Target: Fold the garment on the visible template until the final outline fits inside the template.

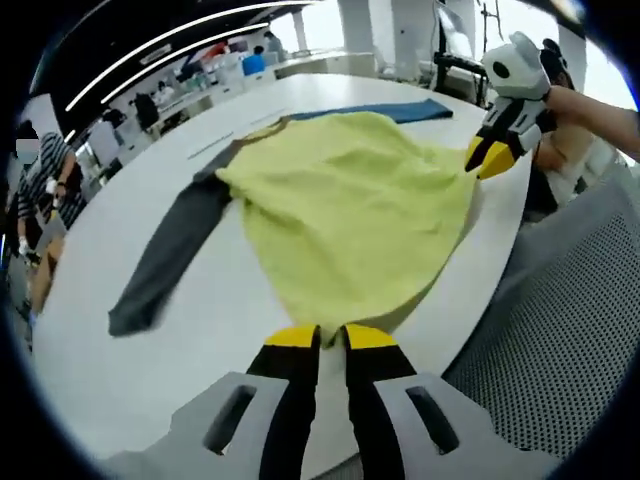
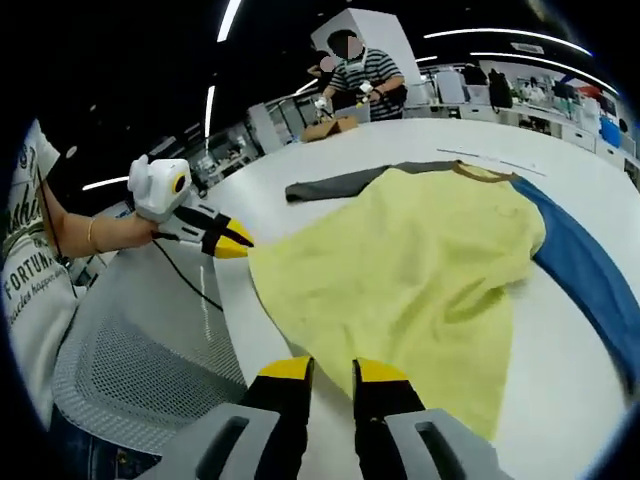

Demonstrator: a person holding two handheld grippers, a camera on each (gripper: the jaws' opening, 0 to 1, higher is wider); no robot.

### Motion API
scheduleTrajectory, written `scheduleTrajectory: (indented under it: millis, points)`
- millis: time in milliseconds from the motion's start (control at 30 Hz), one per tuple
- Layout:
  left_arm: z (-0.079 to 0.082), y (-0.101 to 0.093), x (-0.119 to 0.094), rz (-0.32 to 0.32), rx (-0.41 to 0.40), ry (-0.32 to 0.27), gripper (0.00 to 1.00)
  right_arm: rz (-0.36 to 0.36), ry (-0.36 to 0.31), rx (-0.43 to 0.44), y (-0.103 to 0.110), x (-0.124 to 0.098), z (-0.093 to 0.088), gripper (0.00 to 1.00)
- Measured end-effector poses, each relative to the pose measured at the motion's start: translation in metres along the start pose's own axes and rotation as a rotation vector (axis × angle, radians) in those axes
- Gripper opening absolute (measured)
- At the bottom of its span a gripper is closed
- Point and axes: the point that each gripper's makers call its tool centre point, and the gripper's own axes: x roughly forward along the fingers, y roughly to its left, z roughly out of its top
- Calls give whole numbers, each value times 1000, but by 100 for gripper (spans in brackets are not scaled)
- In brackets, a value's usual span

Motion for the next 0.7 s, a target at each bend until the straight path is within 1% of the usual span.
scheduleTrajectory:
  millis: [33,67,133,167,200,233,267,300,333,367,400,433,467,533,567,633,700]
  points:
    - [1,-1,-2,1,11,-1,18,0,5,-20,0,-4,1,22]
    - [2,-1,-3,3,17,-1,21,2,3,-23,0,-7,2,24]
    - [7,-2,-5,-7,-2,-16,25,-2,-6,-18,-1,-14,7,29]
    - [8,-3,-5,-11,-21,-24,25,-6,-19,-16,-2,-17,10,32]
    - [11,-4,-5,-22,-73,-39,25,-17,-40,-9,-4,-21,14,35]
    - [14,-3,-5,-28,-107,-57,26,-29,-52,-1,-8,-25,17,39]
    - [14,-1,-4,-25,-129,-61,27,-40,-58,5,-11,-26,18,42]
    - [10,4,-2,-13,-156,-47,28,-74,-65,21,-19,-29,19,43]
    - [6,7,-1,-4,-174,-31,27,-85,-68,25,-21,-30,19,44]
    - [1,11,2,11,-208,-9,27,-119,-68,42,-30,-32,17,44]
    - [-1,13,4,12,-220,-7,27,-163,-54,75,-40,-34,12,44]
    - [-2,16,6,18,-236,-6,27,-185,-46,82,-45,-35,9,43]
    - [-4,17,7,24,-243,-4,28,-228,-44,99,-55,-36,5,42]
    - [-8,20,10,33,-260,10,26,-282,-55,149,-68,-37,1,41]
    - [-10,20,12,32,-275,13,26,-300,-60,174,-72,-37,-1,41]
    - [-13,19,14,39,-306,17,25,-334,-59,194,-81,-38,-6,41]
    - [-14,18,17,40,-302,20,24,-363,-46,199,-88,-36,-12,40]
